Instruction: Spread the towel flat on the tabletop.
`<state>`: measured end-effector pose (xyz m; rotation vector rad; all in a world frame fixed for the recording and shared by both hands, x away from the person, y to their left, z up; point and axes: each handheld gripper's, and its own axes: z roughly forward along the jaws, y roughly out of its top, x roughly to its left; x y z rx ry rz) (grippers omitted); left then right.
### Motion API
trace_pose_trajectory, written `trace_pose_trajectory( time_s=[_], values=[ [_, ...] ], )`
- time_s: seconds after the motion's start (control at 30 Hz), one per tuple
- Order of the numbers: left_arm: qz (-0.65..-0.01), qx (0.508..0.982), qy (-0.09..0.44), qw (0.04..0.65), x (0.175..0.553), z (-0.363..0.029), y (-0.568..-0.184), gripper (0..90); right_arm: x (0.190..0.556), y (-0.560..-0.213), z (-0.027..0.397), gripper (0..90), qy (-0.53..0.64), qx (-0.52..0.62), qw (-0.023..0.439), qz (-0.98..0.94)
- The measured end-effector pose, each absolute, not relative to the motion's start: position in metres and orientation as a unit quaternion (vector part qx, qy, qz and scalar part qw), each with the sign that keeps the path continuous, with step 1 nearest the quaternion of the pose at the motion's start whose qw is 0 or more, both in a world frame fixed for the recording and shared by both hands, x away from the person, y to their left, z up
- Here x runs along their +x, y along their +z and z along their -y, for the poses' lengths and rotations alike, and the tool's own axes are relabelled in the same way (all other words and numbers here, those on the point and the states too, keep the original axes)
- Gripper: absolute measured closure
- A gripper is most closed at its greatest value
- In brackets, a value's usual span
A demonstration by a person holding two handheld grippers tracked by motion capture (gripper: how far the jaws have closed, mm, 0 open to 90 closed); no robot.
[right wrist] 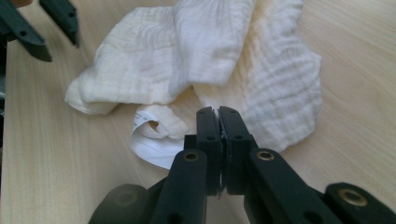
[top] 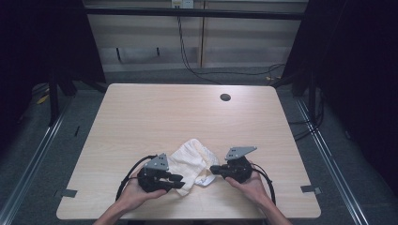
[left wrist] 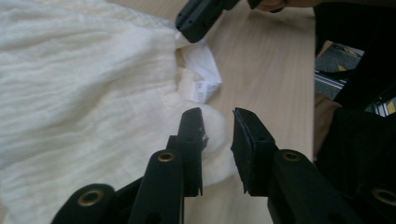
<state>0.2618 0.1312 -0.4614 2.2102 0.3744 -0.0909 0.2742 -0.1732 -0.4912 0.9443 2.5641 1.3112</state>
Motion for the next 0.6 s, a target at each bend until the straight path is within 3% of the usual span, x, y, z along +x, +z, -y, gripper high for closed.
trace_pose_trajectory(
  time_s=[0.13,0.2,0.27,0.6],
  values=[
    [-0.147,0.888,-0.037,0.434,0.258,-0.132,-0.463,75.2,0.275,-0.491,0.174,87.8,0.435,0.312,0.053,-0.843],
    [-0.148,0.889,-0.039,0.432,0.26,-0.13,-0.465,70.3,0.275,-0.491,0.174,87.8,0.433,0.311,0.055,-0.844],
    [-0.159,0.889,-0.034,0.428,0.261,-0.126,-0.468,58.3,0.275,-0.491,0.174,87.6,0.434,0.311,0.055,-0.844],
    [-0.134,0.911,-0.009,0.391,0.26,-0.101,-0.48,58.6,0.276,-0.494,0.173,86.7,0.431,0.314,0.054,-0.844]
  ],
)
